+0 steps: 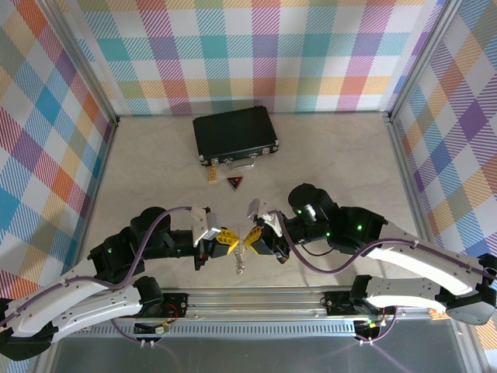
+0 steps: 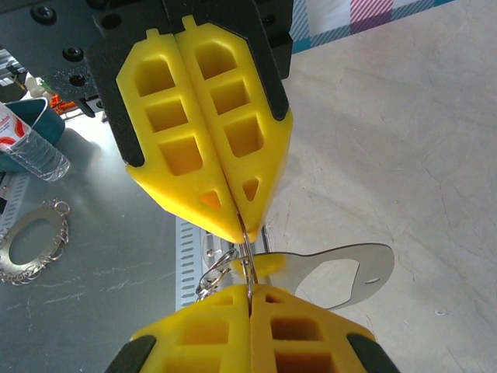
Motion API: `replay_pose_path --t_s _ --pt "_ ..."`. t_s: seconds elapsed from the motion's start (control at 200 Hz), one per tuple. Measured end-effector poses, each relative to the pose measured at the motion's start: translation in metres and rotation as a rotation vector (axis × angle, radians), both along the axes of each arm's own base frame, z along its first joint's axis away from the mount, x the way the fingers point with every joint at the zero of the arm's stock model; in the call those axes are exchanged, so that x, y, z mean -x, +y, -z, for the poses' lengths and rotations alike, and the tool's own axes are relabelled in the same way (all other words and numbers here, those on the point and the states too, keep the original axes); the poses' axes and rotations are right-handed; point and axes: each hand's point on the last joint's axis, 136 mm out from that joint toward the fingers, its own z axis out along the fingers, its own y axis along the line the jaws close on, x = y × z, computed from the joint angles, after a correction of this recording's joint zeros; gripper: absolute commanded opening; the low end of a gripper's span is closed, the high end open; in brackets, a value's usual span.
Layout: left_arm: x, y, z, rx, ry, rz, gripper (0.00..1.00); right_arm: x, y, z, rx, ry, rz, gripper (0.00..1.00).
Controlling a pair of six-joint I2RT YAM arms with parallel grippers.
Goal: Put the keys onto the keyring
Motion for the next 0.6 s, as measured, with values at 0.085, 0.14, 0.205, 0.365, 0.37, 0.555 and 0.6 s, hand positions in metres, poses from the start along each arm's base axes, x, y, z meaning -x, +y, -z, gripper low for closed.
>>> replay_pose_path --t_s 0.085,0.14,0.205,0.365,0.37,0.555,0.6 --pt "0.000 0.000 0.001 -0.003 0.002 0.000 0.00 0.002 0.000 0.002 0.006 -0.006 -0.010 0.00" --pt "0.000 0.000 0.003 -0.009 0.005 0.000 0.00 0.002 0.001 0.003 0.012 -0.010 -0.014 0.00" --pt "0.000 0.000 0.004 -0.016 0.009 0.000 0.00 0.002 0.001 0.006 0.023 -0.011 -0.018 0.00" --pt "-0.001 -0.002 0.007 -0.026 0.015 0.000 0.00 0.001 0.001 0.010 0.041 -0.020 -0.011 0.00" --pt "-0.001 -0.002 0.007 -0.027 0.016 0.000 0.00 0.001 0.000 0.011 0.041 -0.020 -0.010 0.00" --pt "-0.003 -0.003 0.009 -0.035 0.018 -0.006 0.00 -0.001 0.000 0.013 0.054 -0.041 -0.004 0.00" --pt "-0.004 -0.004 0.010 -0.038 0.020 -0.007 0.00 -0.001 -0.001 0.013 0.057 -0.047 -0.002 0.00"
